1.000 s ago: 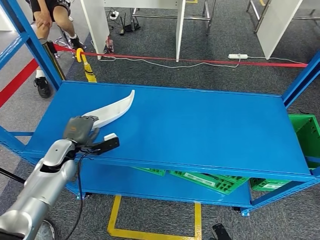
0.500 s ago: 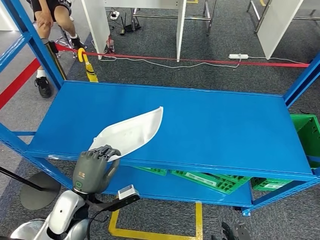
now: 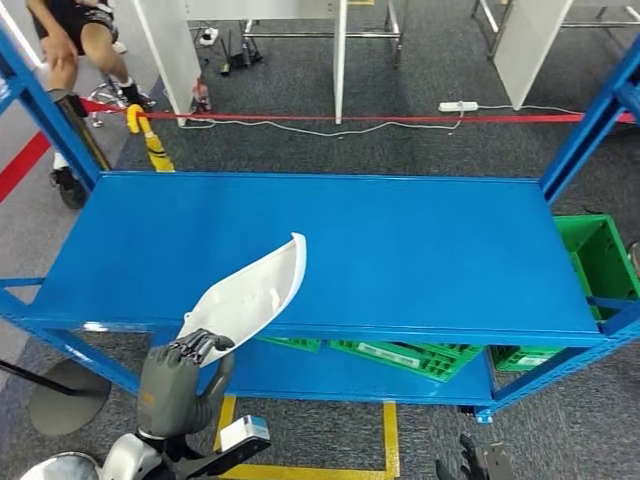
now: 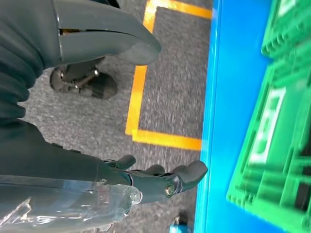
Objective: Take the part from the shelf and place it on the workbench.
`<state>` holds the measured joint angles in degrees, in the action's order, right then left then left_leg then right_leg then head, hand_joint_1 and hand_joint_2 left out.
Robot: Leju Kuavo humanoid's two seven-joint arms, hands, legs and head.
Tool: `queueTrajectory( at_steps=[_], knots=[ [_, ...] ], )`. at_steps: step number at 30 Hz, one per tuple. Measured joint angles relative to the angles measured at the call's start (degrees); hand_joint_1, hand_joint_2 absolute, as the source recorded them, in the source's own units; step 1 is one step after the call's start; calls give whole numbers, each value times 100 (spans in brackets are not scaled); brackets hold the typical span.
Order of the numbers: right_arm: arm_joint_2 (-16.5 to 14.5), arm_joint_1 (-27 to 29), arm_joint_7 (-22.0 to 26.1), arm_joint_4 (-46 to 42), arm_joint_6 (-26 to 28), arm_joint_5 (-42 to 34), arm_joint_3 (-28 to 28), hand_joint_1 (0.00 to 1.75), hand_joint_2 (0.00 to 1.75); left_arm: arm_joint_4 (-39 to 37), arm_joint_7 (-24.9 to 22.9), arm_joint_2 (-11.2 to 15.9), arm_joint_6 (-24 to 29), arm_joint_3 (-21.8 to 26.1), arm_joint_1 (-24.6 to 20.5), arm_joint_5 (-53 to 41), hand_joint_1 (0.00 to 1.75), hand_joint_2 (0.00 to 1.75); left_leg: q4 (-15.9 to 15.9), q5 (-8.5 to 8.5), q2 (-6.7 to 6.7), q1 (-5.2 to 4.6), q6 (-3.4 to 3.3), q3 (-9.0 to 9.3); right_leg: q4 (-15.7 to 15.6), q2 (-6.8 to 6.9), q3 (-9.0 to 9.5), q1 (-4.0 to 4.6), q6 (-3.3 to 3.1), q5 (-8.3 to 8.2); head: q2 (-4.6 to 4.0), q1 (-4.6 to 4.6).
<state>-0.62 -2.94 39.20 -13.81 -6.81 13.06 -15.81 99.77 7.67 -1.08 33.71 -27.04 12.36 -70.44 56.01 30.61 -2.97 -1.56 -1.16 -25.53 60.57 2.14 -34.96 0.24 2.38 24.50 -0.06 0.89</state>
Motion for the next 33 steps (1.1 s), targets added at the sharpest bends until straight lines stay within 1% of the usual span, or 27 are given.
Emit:
queueTrajectory(
  at_steps=[2, 3, 6, 7, 8, 9, 10, 11, 13, 14, 16, 17, 18, 19, 21, 22, 23, 24, 25, 26, 27, 28, 29, 30, 31, 32, 33],
  knots=[
    [-9, 22, 41, -17, 158, -7, -63, 0, 175, 15, -21, 2, 133, 4, 61, 39, 175, 175, 73, 81, 17, 9, 60, -40, -37, -102, -38, -23, -82, 11, 0, 20],
    [-15, 33, 58, -42, 269, -8, -113, 0, 175, 28, -51, 2, 220, 15, 106, 65, 175, 175, 219, 204, 78, 20, 98, -104, -49, -148, -58, -37, -118, -6, 0, 20],
    [-33, 60, 81, -168, 564, 13, -342, 0, 175, 58, -145, 5, 470, 121, 289, 106, 175, 175, 1282, 787, 243, 64, 177, -595, -60, -299, -157, -52, -188, -80, -1, 28],
    [-37, 77, 83, -203, 625, 30, -438, 0, 175, 60, -157, 6, 518, 176, 345, 106, 175, 175, 1588, 879, 249, 71, 180, -744, -60, -347, -195, -50, -194, -110, -1, 29],
    [-37, 98, 84, -229, 664, 50, -536, 0, 175, 60, -159, 5, 549, 224, 388, 106, 175, 175, 1696, 846, 252, 73, 170, -802, -60, -394, -233, -46, -196, -146, -1, 28],
    [-37, 119, 84, -254, 695, 70, -636, 0, 175, 60, -157, 3, 571, 266, 418, 106, 175, 175, 1578, 701, 264, 72, 147, -753, -60, -445, -274, -40, -195, -188, -1, 28],
    [-37, 136, 85, -279, 713, 86, -724, 0, 175, 60, -153, -1, 584, 301, 435, 106, 175, 175, 1270, 492, 299, 69, 111, -608, -60, -501, -318, -34, -190, -235, -1, 28],
    [-38, 143, 85, -302, 720, 97, -791, 0, 175, 60, -148, -4, 589, 325, 442, 105, 175, 175, 856, 304, 399, 65, 62, -404, -60, -559, -365, -35, -179, -289, -1, 27],
    [-47, 148, 87, -347, 725, 107, -886, 0, 175, 61, -138, -11, 591, 361, 455, 104, 175, 175, 226, 79, 586, 58, 16, -110, -76, -670, -442, -29, -133, -402, -1, 24],
    [-51, 157, 89, -366, 726, 111, -922, 0, 175, 61, -134, -14, 595, 378, 462, 104, 175, 175, 87, 41, 640, 51, 10, -65, -105, -717, -464, -35, -100, -467, -1, 26],
    [-46, 199, 91, -385, 733, 115, -996, 0, 175, 60, -122, -21, 601, 402, 470, 116, 175, 175, 31, -62, 570, 50, -2, -127, -207, -800, -504, -41, -25, -607, 0, 31],
    [-48, 229, 91, -389, 735, 120, -1043, 0, 175, 56, -108, -31, 603, 407, 459, 132, 175, 175, 12, -126, 522, 61, -31, -170, -229, -763, -540, -40, 5, -605, 0, 26],
    [-49, 258, 91, -396, 728, 129, -1094, 0, 175, 49, -89, -48, 603, 409, 446, 153, 175, 175, -4, -196, 468, 78, -64, -224, -177, -665, -593, -36, 35, -494, 0, 12],
    [-49, 278, 91, -415, 706, 149, -1165, 0, 175, 33, -51, -67, 605, 411, 428, 182, 175, 175, -19, -264, 410, 95, -93, -287, -9, -534, -669, -35, 65, -269, -1, -3],
    [-56, 281, 91, -473, 622, 211, -1315, 0, 175, -27, 66, -105, 606, 419, 386, 232, 175, 175, -18, -370, 285, 95, -126, -417, 655, -303, -821, -50, 137, 349, -1, -34],
    [-56, 273, 91, -507, 571, 248, -1401, 0, 175, -66, 170, -128, 606, 428, 359, 270, 175, 175, -15, -423, 210, 94, -127, -486, 1026, -268, -867, -61, 172, 555, -1, -37],
    [-56, 271, 91, -539, 515, 290, -1491, 0, 175, -107, 334, -167, 605, 451, 328, 332, 175, 175, -9, -476, 134, 94, -124, -557, 1293, -254, -852, -71, 203, 621, -1, -37],
    [-56, 279, 91, -568, 462, 340, -1589, 0, 175, -145, 570, -229, 605, 494, 295, 416, 175, 175, -3, -526, 62, 95, -117, -628, 1386, -244, -748, -80, 230, 562, -1, -37],
    [-56, 291, 91, -594, 416, 394, -1690, 0, 175, -177, 837, -308, 605, 554, 259, 511, 175, 175, 5, -570, -3, 97, -104, -690, 1269, -219, -542, -88, 252, 421, -1, -37],
    [-57, 301, 91, -616, 379, 449, -1797, 0, 175, -206, 1103, -400, 606, 626, 218, 602, 175, 175, 18, -608, -62, 94, -83, -736, 945, -138, -231, -92, 272, 294, -1, -38],
    [-60, 299, 90, -630, 358, 490, -1882, 0, 175, -226, 1300, -485, 606, 693, 180, 662, 175, 175, 29, -636, -119, 82, -59, -769, 521, -9, 121, -83, 291, 262, -1, -47],
    [-63, 289, 90, -647, 347, 514, -1952, 0, 175, -241, 1410, -554, 607, 750, 143, 697, 175, 175, 42, -663, -180, 66, -30, -787, 121, 103, 414, -69, 274, 293, -1, -51],
    [-67, 279, 91, -662, 337, 528, -2009, 0, 175, -255, 1466, -611, 608, 795, 111, 716, 175, 175, 54, -690, -245, 48, -4, -794, -170, 186, 595, -55, 243, 354, -1, -53],
    [-71, 278, 91, -673, 331, 534, -2052, 0, 175, -266, 1486, -654, 609, 829, 87, 728, 175, 175, 60, -716, -309, 39, 19, -799, -305, 198, 646, -37, 196, 406, -1, -53],
    [-71, 292, 91, -680, 328, 537, -2093, 0, 175, -279, 1505, -691, 609, 857, 66, 743, 175, 175, 66, -742, -371, 37, 43, -799, -338, 147, 604, -34, 125, 397, -1, -47],
    [-74, 311, 91, -680, 322, 542, -2131, 0, 175, -293, 1530, -724, 610, 879, 49, 762, 175, 175, 79, -736, -366, 46, 78, -808, -337, 97, 551, -40, 68, 363, -1, -43],
    [-78, 327, 90, -680, 315, 550, -2166, 0, 175, -307, 1565, -751, 611, 899, 40, 793, 175, 175, 134, -649, -266, 58, 122, -834, -338, 43, 513, -50, 10, 320, -1, -41]
  ],
)
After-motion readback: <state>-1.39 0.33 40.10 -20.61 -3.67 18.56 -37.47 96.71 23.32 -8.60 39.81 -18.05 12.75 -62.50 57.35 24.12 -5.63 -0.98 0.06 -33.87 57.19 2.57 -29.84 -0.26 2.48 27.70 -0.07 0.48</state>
